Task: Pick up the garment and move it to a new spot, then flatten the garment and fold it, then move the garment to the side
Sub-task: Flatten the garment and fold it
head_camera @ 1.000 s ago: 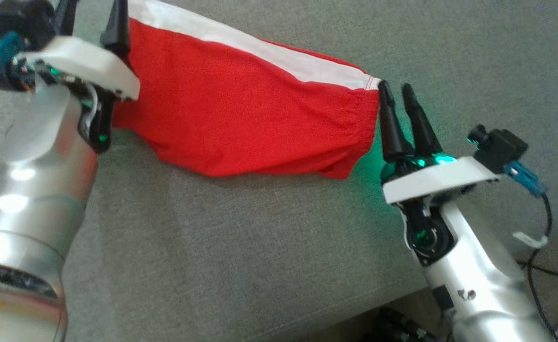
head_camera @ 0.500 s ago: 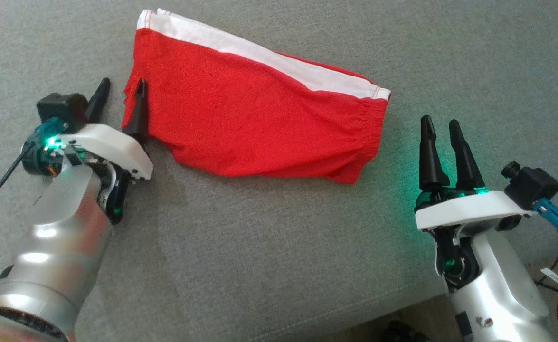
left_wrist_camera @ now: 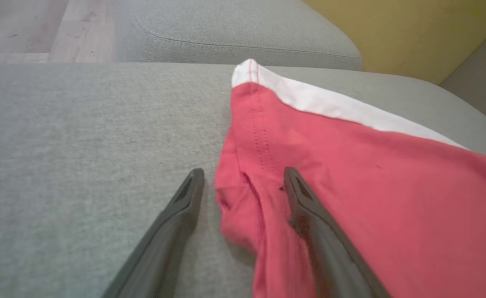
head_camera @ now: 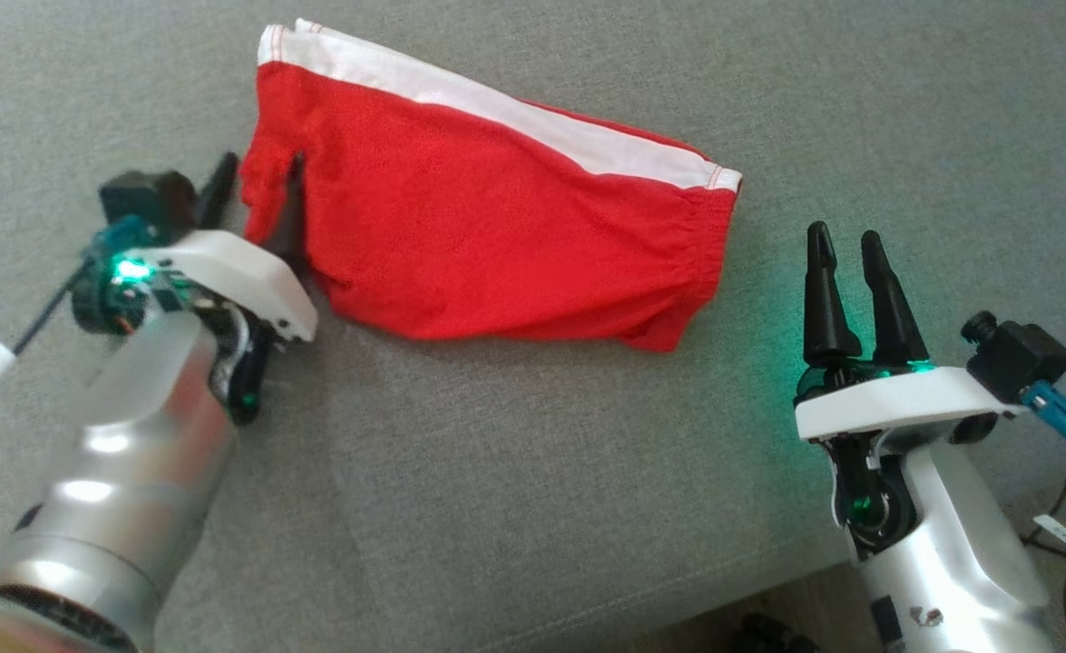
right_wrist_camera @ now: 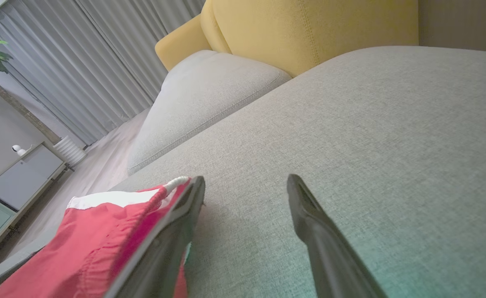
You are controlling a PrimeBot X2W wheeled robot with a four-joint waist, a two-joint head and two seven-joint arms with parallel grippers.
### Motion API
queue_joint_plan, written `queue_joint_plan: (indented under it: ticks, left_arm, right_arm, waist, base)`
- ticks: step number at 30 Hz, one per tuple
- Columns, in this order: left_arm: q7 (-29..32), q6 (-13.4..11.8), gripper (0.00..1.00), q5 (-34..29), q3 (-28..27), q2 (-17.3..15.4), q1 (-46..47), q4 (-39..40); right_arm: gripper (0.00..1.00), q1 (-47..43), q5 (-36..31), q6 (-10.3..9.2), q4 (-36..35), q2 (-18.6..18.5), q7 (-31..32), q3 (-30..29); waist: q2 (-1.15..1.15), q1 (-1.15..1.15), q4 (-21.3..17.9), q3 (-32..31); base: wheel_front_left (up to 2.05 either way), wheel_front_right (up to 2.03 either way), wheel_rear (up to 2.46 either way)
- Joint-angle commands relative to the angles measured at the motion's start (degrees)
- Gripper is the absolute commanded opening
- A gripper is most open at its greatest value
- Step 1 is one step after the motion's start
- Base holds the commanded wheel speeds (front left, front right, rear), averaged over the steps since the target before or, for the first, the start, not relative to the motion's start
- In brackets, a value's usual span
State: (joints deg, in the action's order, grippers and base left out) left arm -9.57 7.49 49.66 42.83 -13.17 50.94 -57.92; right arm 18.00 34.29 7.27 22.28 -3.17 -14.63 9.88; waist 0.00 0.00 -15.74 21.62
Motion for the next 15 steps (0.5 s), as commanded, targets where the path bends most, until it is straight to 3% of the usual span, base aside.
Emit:
queue_joint_plan:
  ticks: [1, 7, 8, 9, 10, 15]
  left_arm:
    - [0.76, -0.01, 1.00, 1.03, 0.46, -0.17, -2.36, 1.39]
    - [2.45, -0.01, 1.00, 1.40, 2.94, -0.82, -2.23, 0.33]
    - [2.66, -0.01, 0.91, 1.53, 3.26, -0.75, -2.15, 0.19]
    - [2.70, 0.00, 0.28, 1.64, 3.56, -0.70, -2.03, 0.12]
    - [2.65, 0.00, 0.00, 1.85, 3.77, -0.63, -1.95, 0.11]
    - [-2.47, -0.37, 0.00, 2.04, 2.80, -0.33, -1.48, -1.53]
  right_arm:
    - [1.00, -1.11, 0.24, 0.22, -1.34, 0.29, -0.37, 0.99]
    - [1.00, -0.80, 0.43, 0.22, -1.11, 0.29, -0.37, 2.16]
    - [1.00, -0.75, 0.46, 0.22, -1.13, 0.29, -0.37, 2.26]
    - [1.00, -0.69, 0.51, 0.22, -1.16, 0.29, -0.37, 2.38]
    - [1.00, -0.64, 0.55, 0.22, -1.17, 0.29, -0.37, 2.53]
    - [1.00, -0.96, 0.14, 0.22, -0.73, 0.29, -0.37, 2.26]
  waist:
    - [0.00, 0.00, 0.40, -0.49]
    - [0.00, 0.00, 0.84, -1.02]
    - [0.00, 0.00, 0.87, -1.00]
    - [0.00, 0.00, 0.88, -0.98]
    - [0.00, 0.00, 0.88, -1.00]
    - [0.00, 0.00, 1.63, -2.41]
  base:
    - [0.00, 0.00, 0.00]
    - [0.00, 0.00, 0.00]
    - [0.00, 0.00, 0.00]
    - [0.00, 0.00, 0.00]
    - [0.00, 0.00, 0.00]
    - [0.00, 0.00, 0.00]
